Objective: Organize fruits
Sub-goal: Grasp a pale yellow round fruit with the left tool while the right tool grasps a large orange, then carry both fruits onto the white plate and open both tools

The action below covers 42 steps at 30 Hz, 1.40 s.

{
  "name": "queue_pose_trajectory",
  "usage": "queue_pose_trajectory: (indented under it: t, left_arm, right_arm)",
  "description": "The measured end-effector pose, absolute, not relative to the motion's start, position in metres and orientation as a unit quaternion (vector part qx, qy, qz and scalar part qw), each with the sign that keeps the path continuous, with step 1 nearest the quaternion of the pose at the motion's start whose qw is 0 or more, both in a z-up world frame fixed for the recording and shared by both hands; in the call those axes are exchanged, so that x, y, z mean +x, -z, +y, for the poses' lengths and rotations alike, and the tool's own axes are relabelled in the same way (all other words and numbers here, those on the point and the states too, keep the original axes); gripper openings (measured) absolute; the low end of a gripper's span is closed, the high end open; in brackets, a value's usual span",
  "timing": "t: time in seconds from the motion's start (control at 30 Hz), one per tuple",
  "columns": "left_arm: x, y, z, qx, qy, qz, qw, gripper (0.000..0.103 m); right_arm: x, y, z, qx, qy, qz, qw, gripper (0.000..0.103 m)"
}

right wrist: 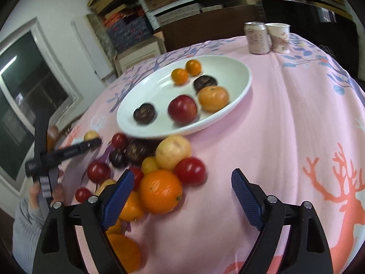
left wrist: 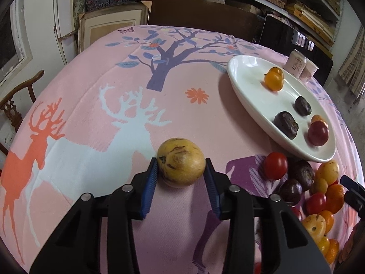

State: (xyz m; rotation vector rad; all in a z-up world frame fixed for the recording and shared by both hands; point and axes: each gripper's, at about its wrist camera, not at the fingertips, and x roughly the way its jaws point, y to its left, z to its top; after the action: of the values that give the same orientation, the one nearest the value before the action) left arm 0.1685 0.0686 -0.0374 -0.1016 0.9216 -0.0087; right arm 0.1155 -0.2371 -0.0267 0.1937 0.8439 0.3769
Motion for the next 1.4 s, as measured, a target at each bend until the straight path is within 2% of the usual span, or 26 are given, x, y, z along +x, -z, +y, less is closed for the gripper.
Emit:
queue_pose_trajectory:
  t: [0.13, 0.27, 0.37, 0.5, 0.57, 0.63, 0.77, 0.87, 1.2, 1.4]
  left_arm:
    - [0.169, 0.038, 0.072, -0.058, 0.007, 0.444, 0.894, 0.04]
    - [0.17, 0.038, 0.07, -0.05, 0.005, 0.445, 0.894, 0.041]
    - [0.169, 0.039, 0.068, -0.042, 0.002, 0.446, 0.894, 0.042]
    - [0.169, 0.039, 0.067, -0.042, 0.002, 0.446, 0.894, 0.041]
    - [0.169, 0.039, 0.067, -0.041, 0.002, 0.446, 0.894, 0.041]
    - [0.169, 0.039, 0.068, -0.041, 0.002, 0.446, 0.894, 0.041]
    - [0.169, 0.038, 0.068, -0.046, 0.004, 0.446, 0.894, 0.041]
    - [0.169, 0.038, 0.069, -0.049, 0.006, 0.446, 0.894, 0.04]
    - [0.168, 0.036, 0.074, -0.062, 0.014, 0.442, 0.895, 0.04]
    - [0.154, 0.019, 0.066, -0.062, 0.04, 0.402, 0.913, 0.04]
  right_arm:
    - [0.112, 0.039, -0.225, 0.045, -0.163, 0.432, 0.886, 0.087]
    - [0.1, 0.032, -0.256, 0.066, -0.094, 0.412, 0.904, 0.087]
    - [0.093, 0.026, -0.275, 0.114, -0.11, 0.39, 0.907, 0.087]
    - [0.096, 0.035, -0.259, 0.066, -0.102, 0.412, 0.903, 0.088]
    - [0.095, 0.034, -0.261, 0.073, -0.109, 0.412, 0.902, 0.083]
    - [0.099, 0.037, -0.267, 0.083, -0.104, 0.421, 0.897, 0.072]
    - [0.094, 0.036, -0.27, 0.087, -0.1, 0.419, 0.898, 0.062]
    - [0.094, 0.038, -0.275, 0.097, -0.103, 0.417, 0.898, 0.047]
    - [0.091, 0.036, -0.28, 0.126, -0.128, 0.409, 0.895, 0.045]
    - [0.092, 0.035, -0.276, 0.123, -0.137, 0.407, 0.895, 0.045]
